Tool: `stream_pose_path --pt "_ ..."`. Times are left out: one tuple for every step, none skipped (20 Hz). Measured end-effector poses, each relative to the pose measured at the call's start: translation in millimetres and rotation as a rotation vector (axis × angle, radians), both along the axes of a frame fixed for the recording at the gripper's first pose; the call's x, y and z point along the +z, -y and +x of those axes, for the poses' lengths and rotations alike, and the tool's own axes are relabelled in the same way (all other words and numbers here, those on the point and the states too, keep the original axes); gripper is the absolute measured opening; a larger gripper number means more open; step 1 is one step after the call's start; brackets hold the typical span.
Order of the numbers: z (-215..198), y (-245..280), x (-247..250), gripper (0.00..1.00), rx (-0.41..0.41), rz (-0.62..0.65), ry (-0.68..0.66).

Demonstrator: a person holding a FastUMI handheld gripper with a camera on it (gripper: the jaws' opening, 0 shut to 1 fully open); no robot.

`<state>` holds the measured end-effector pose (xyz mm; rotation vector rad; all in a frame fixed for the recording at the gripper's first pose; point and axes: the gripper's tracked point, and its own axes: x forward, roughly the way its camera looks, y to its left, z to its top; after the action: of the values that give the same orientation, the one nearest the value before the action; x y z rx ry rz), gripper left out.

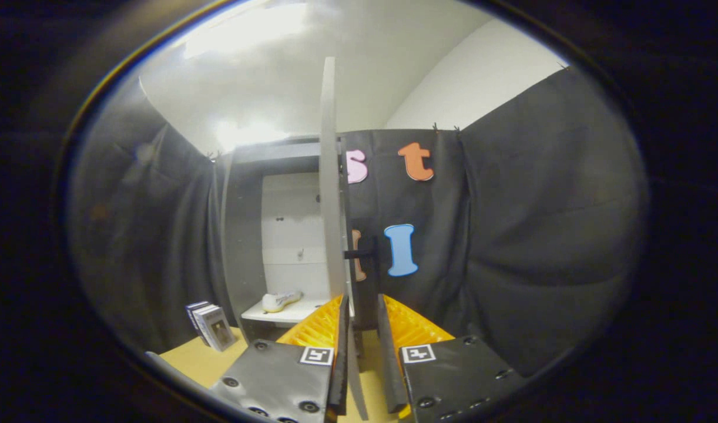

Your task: Open the shoe cabinet door, grab the shoes and put them into the shoe cabinet, then close the shoe cabinet door.

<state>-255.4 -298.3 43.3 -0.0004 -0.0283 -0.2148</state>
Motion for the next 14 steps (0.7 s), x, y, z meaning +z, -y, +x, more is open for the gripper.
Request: stream_pose_path --pt "-5 1 -1 0.24 -0.009 -0.006 0.001" --pt "-7 2 -1 0.24 -0.018 -0.008 0.001" --pt "-9 -1 -2 0.25 -0.022 -0.006 0.002" --pt "-10 -3 -4 0.25 -0.023 -0.004 0.000" --pt "-9 -4 -6 0.25 -0.021 -0.001 -0.004" --pt "-8 -6 -9 0.26 -0.016 0.001 -0.012" --pt "-6 -9 -11 0.26 -0.009 0.002 -0.018" --pt "-4 -15 -15 0.27 0.000 0.001 -0.025" --pt "-2 -21 -19 0.27 0.010 0.000 -0.031" --pt "0 -29 -23 0.28 0.025 0.002 -0.033" --pt "4 -37 -27 0.28 0.040 0.008 -0.035" --pt "6 -43 -34 0.28 0.056 0.015 -0.043" --pt "9 -51 -43 0.28 0.073 0.022 -0.056" --pt "13 -60 -55 0.28 0.093 0.031 -0.074"
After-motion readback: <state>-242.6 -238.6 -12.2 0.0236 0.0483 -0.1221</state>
